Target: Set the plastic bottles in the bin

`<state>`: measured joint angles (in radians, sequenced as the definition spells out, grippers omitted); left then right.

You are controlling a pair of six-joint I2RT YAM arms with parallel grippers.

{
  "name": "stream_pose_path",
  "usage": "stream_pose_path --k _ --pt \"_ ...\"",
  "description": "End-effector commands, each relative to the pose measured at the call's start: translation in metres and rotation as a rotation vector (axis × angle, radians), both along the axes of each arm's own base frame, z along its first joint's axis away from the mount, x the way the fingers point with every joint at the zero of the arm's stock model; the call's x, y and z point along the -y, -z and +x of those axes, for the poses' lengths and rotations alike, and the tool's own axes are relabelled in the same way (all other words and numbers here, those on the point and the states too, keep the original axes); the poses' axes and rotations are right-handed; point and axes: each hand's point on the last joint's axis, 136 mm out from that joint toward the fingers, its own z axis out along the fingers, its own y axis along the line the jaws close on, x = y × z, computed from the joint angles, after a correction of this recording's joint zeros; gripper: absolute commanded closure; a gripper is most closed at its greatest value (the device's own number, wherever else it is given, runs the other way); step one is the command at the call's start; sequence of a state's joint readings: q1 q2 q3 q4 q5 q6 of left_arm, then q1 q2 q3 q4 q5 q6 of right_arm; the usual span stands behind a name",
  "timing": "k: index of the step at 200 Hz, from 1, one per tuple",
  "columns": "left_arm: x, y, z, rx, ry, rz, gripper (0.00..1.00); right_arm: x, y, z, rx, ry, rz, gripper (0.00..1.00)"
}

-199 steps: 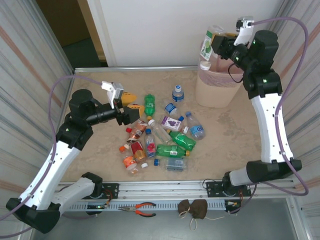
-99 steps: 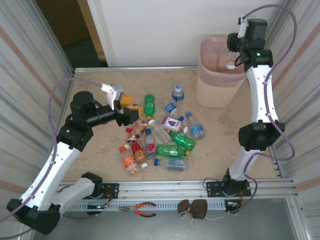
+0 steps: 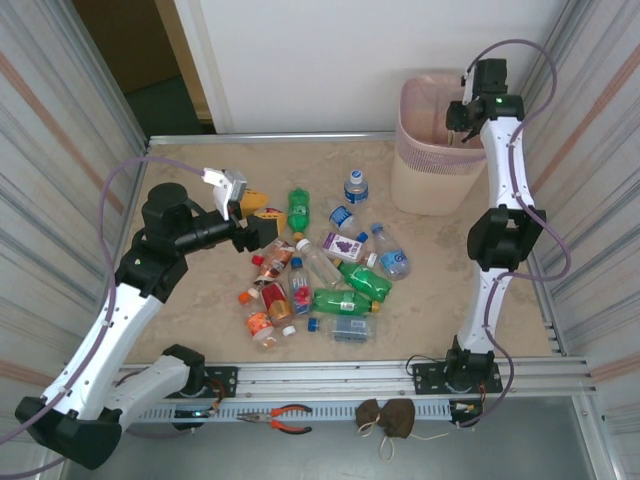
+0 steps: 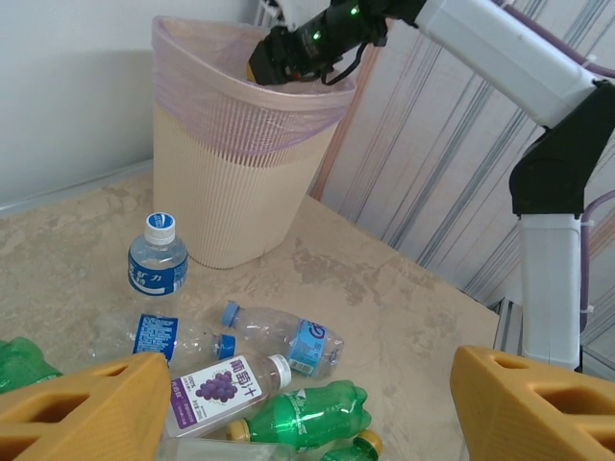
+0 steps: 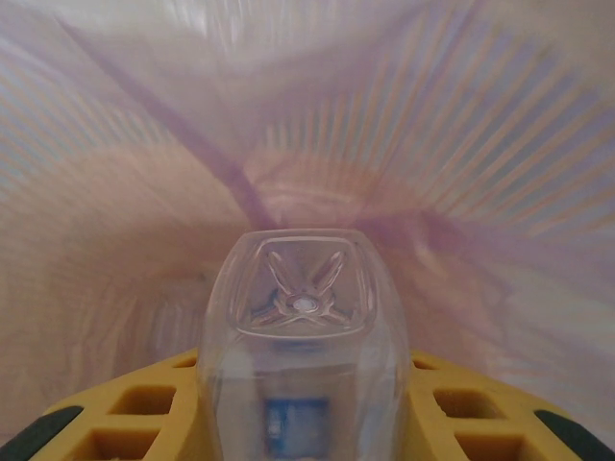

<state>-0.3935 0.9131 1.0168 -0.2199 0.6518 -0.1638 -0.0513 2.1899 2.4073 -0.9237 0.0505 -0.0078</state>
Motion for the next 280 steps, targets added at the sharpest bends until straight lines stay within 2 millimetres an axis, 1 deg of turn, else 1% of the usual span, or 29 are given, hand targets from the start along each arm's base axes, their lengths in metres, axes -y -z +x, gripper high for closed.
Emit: stream_pose_path --k 1,32,97,130,140,154,172,194,215,245,280 --pt "-0.003 -0.001 0.001 0.019 -0.014 0.003 0.23 -0.002 0.026 -0.004 -0.087 0.008 0.043 0.72" --pt "-0.005 0.004 0.002 0.009 -0.020 0.007 0.23 -0.006 0.066 -0.006 -0.189 0.004 0.077 0.72" --pt "-0.005 0.010 0.003 -0.007 -0.026 0.011 0.24 -0.010 0.134 -0.007 -0.337 0.020 0.117 0.71" --pt "-0.007 0.012 0.003 -0.009 -0.032 0.012 0.24 -0.009 0.161 -0.008 -0.393 0.030 0.119 0.67" --pt "-0.007 0.011 0.003 -0.007 -0.034 0.012 0.24 -0.008 0.167 -0.009 -0.405 0.032 0.119 0.66" --pt "-0.007 0.012 0.003 -0.009 -0.036 0.013 0.24 -0.009 0.171 -0.009 -0.414 0.033 0.120 0.62" --pt "-0.008 0.012 0.003 -0.011 -0.040 0.015 0.24 -0.008 0.167 -0.009 -0.406 0.036 0.121 0.56" --pt "-0.009 0.012 0.003 -0.011 -0.047 0.017 0.24 -0.007 0.150 -0.008 -0.372 0.038 0.114 0.51" --pt "-0.010 0.012 0.004 -0.012 -0.054 0.017 0.24 -0.004 0.126 -0.008 -0.327 0.040 0.104 0.46" --pt "-0.010 0.014 0.007 -0.019 -0.062 0.018 0.24 -0.002 0.088 -0.010 -0.259 0.038 0.090 0.38" --pt "-0.012 0.019 0.010 -0.038 -0.085 0.031 0.24 -0.002 0.044 -0.017 -0.183 0.031 0.087 0.36"
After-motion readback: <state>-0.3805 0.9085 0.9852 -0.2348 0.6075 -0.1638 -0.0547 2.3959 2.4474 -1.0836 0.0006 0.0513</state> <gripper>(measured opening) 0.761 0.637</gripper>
